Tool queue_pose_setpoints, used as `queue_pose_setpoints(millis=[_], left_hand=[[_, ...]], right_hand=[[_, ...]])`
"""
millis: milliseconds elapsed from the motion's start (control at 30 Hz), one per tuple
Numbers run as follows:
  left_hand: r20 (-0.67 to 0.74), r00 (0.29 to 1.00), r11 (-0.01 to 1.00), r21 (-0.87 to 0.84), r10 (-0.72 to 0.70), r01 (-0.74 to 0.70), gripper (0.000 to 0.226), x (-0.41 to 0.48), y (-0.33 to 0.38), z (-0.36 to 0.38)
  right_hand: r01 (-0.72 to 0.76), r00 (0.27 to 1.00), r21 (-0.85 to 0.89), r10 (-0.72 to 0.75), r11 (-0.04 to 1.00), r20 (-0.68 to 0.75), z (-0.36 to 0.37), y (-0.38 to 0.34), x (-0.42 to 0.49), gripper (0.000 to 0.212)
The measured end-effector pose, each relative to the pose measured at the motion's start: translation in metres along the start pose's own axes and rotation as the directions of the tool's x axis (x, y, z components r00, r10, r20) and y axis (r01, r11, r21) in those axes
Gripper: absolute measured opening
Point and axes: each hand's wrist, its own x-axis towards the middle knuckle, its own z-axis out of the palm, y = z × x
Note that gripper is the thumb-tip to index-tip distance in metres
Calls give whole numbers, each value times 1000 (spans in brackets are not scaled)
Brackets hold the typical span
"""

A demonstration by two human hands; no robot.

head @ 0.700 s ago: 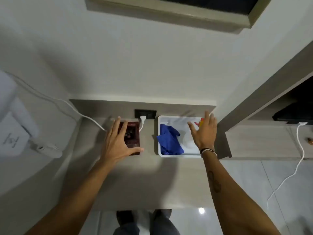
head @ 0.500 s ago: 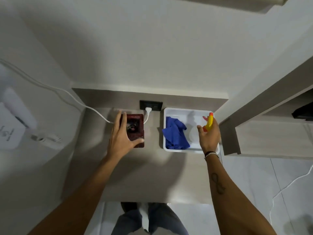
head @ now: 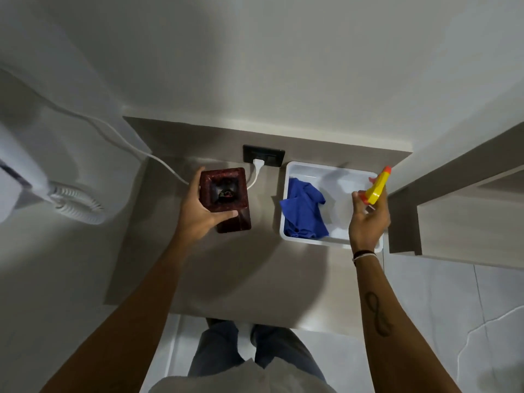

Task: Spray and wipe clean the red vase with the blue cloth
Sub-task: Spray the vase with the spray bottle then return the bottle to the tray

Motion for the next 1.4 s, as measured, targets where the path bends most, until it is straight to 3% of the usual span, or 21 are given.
queue_pose_setpoints(millis=[133, 233, 300, 400, 433, 567, 667, 833, 967, 1200, 1300, 1400], left_hand=[[-52, 999, 989, -148, -1, -7, 108, 2, 9, -8], [-20, 998, 940, -339, -57, 46, 112, 4, 16, -21], [78, 993, 870, -479, -86, 113, 110, 4, 22, -33], [239, 969, 782, -593, -58, 193, 75, 3, 26, -46], [285, 957, 752, -618, -56, 228, 73, 1, 26, -48], [438, 896, 656, -655, -74, 374, 81, -9, 24, -52], [449, 882, 555, -701, -144, 448, 96, -15, 18, -48], [469, 870, 502, -722, -150, 476, 83, -25, 13, -44], [444, 882, 485, -744, -156, 460, 89, -28, 18, -41], [407, 895, 467, -765, -184, 444, 109, -28, 26, -34], [422, 884, 450, -762, -200, 465, 135, -29, 30, -34], [443, 887, 465, -762, -132, 450, 130, -32, 34, -33]], right_hand=[[81, 994, 87, -74, 993, -82, -9, -37, -7, 54], [101, 992, 236, -79, 966, -99, -15, -71, -30, 63], [62, 998, 292, -61, 954, -13, -16, -90, -53, 53], [-12, 965, 229, -48, 973, 257, -15, -99, -90, 38], [-30, 940, 198, -39, 980, 340, -15, -99, -101, 40], [-34, 822, 84, -20, 996, 569, -14, -94, -145, 39], [-46, 754, 63, -7, 997, 657, -11, -96, -168, 31], [3, 685, 109, -82, 994, 724, 3, -103, -180, 27], [29, 646, 133, -120, 991, 754, 16, -109, -176, 41], [80, 631, 111, -137, 991, 764, 25, -113, -170, 42], [62, 633, 105, -121, 993, 765, 24, -110, -170, 41], [71, 629, 56, -88, 996, 773, 23, -103, -170, 43]])
